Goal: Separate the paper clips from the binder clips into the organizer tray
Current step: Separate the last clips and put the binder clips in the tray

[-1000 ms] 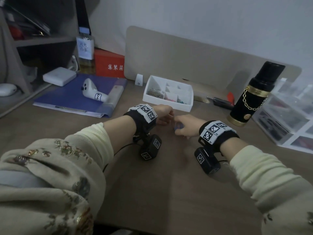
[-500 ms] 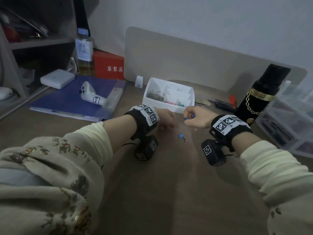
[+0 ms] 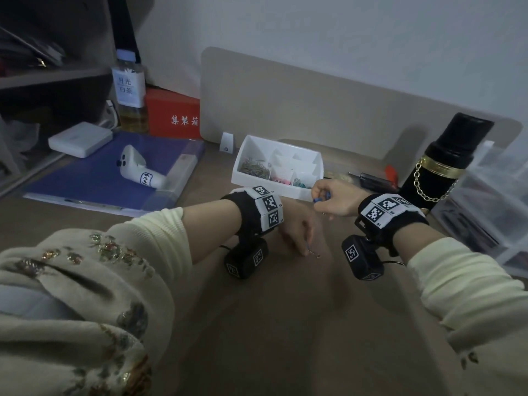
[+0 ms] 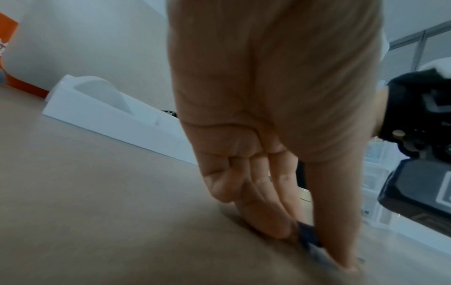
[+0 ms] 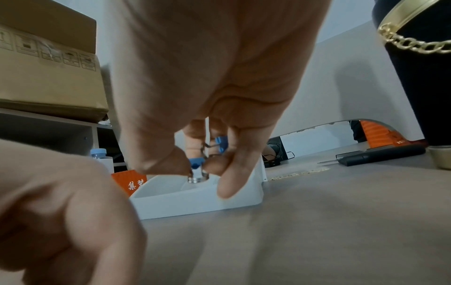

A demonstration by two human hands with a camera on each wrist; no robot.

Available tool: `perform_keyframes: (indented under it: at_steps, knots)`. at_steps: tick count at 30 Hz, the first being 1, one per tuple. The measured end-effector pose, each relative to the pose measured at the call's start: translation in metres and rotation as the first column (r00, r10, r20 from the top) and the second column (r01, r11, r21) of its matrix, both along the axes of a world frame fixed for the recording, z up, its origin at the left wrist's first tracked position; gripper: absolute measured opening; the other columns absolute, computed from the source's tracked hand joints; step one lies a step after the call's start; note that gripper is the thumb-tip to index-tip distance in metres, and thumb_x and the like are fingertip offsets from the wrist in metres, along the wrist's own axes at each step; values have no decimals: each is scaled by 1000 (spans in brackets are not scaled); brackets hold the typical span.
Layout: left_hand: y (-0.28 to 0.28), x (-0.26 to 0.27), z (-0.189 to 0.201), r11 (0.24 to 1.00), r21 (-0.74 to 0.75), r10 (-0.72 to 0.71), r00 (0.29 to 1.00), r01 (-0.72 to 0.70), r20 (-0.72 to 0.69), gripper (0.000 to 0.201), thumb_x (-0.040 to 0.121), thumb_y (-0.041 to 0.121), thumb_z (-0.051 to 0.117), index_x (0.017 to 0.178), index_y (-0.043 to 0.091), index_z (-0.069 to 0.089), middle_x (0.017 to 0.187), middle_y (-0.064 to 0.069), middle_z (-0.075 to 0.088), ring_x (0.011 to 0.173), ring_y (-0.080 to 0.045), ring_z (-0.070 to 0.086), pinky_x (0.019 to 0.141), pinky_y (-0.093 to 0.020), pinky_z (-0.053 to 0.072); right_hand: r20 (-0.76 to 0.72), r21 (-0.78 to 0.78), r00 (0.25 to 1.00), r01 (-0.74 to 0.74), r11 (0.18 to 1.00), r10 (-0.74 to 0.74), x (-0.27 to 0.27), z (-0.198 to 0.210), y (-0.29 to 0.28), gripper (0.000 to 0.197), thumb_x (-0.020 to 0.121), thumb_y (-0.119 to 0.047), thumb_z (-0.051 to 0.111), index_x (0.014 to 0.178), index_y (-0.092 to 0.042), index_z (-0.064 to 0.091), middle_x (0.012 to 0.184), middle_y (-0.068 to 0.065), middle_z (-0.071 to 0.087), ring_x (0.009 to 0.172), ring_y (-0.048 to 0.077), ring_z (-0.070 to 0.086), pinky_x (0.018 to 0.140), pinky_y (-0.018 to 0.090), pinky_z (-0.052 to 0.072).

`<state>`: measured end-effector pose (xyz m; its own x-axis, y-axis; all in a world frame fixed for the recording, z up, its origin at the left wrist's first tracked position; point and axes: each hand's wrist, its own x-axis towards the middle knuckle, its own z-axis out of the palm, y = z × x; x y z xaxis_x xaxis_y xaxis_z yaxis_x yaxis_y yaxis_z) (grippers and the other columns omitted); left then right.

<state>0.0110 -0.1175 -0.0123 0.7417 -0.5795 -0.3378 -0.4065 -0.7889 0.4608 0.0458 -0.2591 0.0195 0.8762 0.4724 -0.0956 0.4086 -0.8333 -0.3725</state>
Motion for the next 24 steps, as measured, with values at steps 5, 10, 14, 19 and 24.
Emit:
perform_keyframes:
  at_steps: [5,10,14,19,24]
  knots:
    - [18,27,20,996,-45,84,996,-83,17,17,83,29,68,94,15,70,76,-1,68,65,-11,58,55,-18,42,5,28,1000,-9,1000,9,30,15,4,11,83,-10,60,80,-18,53,71,-3,55,53,16,62,60,32,51]
    - [53,72,40,891,-225,435,885,-395,168,21,80,33,71,88,13,73,64,4,64,59,-8,57,52,-17,44,20,177,999,23,984,-28,66,35,16,6,87,-4,56,91,-8,53,76,2,53,45,9,59,52,19,47]
    - [71,108,43,757,-329,645,726,-564,241,24,79,29,74,93,9,76,69,-1,67,61,-11,61,58,-20,51,-25,262,999,32,965,-26,91,38,34,7,89,-1,54,95,-4,51,73,4,47,51,10,54,44,12,49]
    - [80,146,40,689,-323,725,630,-649,280,27,77,30,76,95,10,76,88,-6,73,82,-18,68,76,-30,56,-40,295,999,8,955,3,131,33,57,8,88,-2,55,94,-6,53,72,3,48,60,15,56,54,17,54]
    - [78,170,33,681,-323,732,601,-657,322,30,78,33,74,96,9,75,94,-7,72,90,-23,67,77,-30,54,-10,314,1000,28,949,-27,164,23,63,8,87,-5,58,90,-12,54,69,2,51,57,15,58,69,32,56]
